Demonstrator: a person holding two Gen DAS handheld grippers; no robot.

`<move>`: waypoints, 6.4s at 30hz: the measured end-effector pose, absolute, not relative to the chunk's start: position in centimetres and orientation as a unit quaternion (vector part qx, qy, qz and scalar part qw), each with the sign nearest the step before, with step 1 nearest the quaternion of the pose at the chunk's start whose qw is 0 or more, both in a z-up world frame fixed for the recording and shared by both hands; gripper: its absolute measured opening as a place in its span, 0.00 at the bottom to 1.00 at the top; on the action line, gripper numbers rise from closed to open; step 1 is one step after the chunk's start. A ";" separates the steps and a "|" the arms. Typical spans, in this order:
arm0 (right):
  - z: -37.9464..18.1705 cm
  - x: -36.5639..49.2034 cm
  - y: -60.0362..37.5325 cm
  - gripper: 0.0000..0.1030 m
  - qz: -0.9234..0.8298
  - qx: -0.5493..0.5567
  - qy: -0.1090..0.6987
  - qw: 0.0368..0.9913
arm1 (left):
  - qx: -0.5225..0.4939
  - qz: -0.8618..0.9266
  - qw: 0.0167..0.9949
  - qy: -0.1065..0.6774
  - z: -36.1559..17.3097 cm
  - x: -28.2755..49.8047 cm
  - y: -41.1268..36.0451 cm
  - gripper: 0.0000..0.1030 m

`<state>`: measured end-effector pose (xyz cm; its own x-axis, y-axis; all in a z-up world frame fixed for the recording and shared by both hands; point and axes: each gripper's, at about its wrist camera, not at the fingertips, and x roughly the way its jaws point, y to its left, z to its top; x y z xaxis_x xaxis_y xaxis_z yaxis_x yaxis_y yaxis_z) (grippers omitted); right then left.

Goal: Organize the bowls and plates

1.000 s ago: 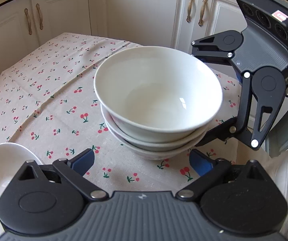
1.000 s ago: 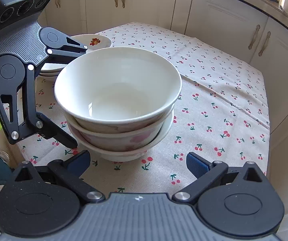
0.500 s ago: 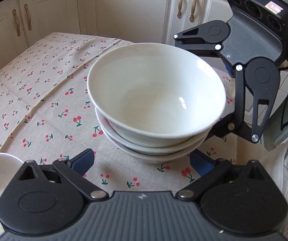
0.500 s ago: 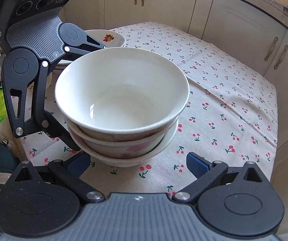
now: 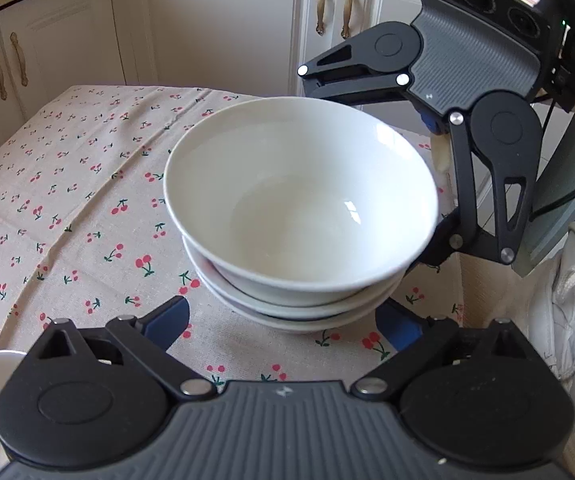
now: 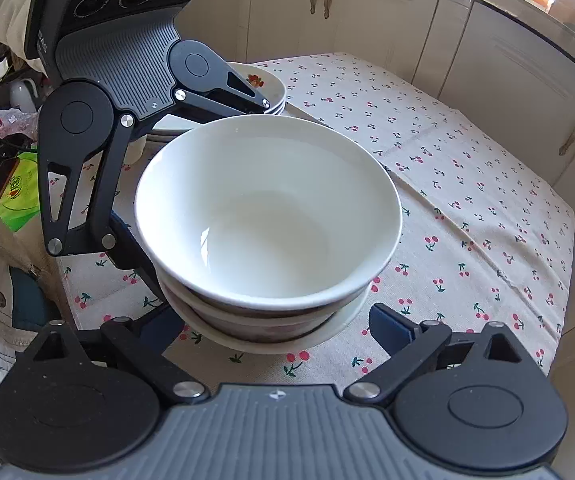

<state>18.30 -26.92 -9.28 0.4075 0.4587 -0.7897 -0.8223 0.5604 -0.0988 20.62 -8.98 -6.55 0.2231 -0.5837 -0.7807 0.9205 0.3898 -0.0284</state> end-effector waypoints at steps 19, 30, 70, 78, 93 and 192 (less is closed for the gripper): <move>-8.9 18.2 -26.7 0.89 0.414 -0.261 0.376 0.787 | 0.242 -0.532 0.722 0.371 -6.2 21.5 -9.6 0.87; -9.1 18.8 -26.6 0.89 0.421 -0.261 0.381 0.781 | 0.248 -0.538 0.716 0.370 -6.1 21.5 -9.8 0.82; -3.5 19.8 -16.4 0.88 0.473 -0.352 0.295 0.752 | 0.231 -0.417 0.809 0.344 -0.6 19.2 1.0 0.82; -4.5 22.5 -10.9 0.87 0.510 -0.367 0.287 0.723 | 0.217 -0.369 0.826 0.366 -1.6 19.8 5.7 0.82; -6.9 25.8 -7.8 0.87 0.527 -0.348 0.317 0.708 | 0.207 -0.354 0.823 0.392 -3.1 21.5 8.5 0.81; 0.2 2.3 -19.1 1.00 0.085 -0.061 0.255 0.961 | -0.029 -0.019 0.976 0.214 3.7 -1.4 1.9 0.99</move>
